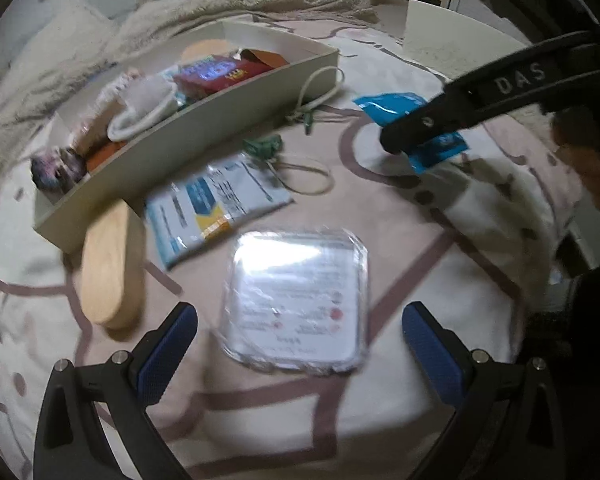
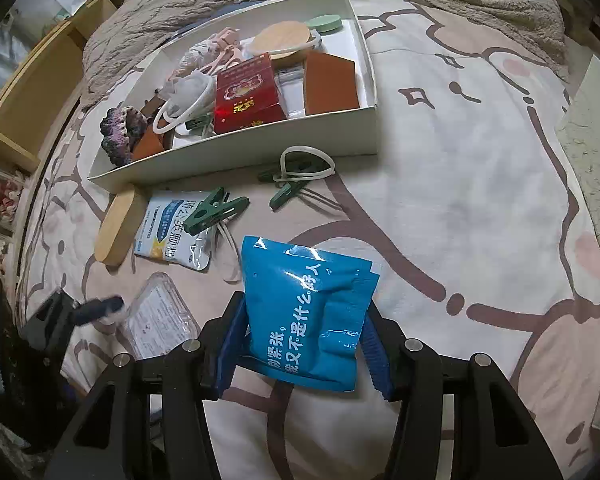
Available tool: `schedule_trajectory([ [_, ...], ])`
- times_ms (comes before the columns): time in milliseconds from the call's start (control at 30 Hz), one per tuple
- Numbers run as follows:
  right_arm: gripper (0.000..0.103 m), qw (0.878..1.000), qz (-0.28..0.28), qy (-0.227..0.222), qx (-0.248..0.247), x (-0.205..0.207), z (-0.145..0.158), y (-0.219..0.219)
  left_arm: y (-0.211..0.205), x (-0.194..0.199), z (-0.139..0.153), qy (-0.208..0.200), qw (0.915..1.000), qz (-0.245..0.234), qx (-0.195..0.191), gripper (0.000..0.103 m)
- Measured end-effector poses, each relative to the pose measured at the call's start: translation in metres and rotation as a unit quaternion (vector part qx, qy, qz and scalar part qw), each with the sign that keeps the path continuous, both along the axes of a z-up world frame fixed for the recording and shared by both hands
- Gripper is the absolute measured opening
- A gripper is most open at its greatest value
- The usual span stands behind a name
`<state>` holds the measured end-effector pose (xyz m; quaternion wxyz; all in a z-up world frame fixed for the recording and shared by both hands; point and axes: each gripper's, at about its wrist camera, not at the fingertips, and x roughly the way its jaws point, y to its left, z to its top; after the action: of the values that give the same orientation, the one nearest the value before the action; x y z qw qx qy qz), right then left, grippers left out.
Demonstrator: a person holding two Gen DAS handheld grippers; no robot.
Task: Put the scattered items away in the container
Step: 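Grasp the clear plastic box with the left tool while the right tool holds the blue packet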
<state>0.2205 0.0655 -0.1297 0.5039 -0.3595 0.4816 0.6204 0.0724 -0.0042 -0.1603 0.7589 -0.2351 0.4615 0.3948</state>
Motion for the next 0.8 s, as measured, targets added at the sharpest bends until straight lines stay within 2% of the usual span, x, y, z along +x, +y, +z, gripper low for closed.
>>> schedule_trajectory([
  [133,0.054,1.000,-0.002,0.001,-0.003,0.001,-0.001,0.000,0.006,0.001,-0.002,0.011,0.9999,-0.001,0.006,0.103],
  [300,0.054,1.000,-0.001,0.003,-0.006,-0.001,-0.001,0.000,0.015,0.002,-0.012,0.017,0.9997,-0.002,-0.015,0.103],
  [433,0.054,1.000,0.003,0.003,-0.007,-0.004,0.000,-0.001,0.020,0.001,-0.014,-0.017,0.9976,0.003,-0.066,0.103],
  [467,0.054,1.000,0.004,0.003,-0.006,-0.005,0.001,-0.002,0.018,0.002,-0.012,-0.022,0.9973,0.000,-0.070,0.103],
  [667,0.054,1.000,0.006,0.001,0.000,-0.006,0.006,-0.003,-0.001,0.013,-0.008,-0.018,0.9954,-0.048,-0.082,0.103],
  [800,0.054,1.000,0.002,0.001,-0.002,-0.003,0.005,-0.003,-0.003,0.018,-0.007,0.008,0.9976,-0.039,-0.056,0.103],
])
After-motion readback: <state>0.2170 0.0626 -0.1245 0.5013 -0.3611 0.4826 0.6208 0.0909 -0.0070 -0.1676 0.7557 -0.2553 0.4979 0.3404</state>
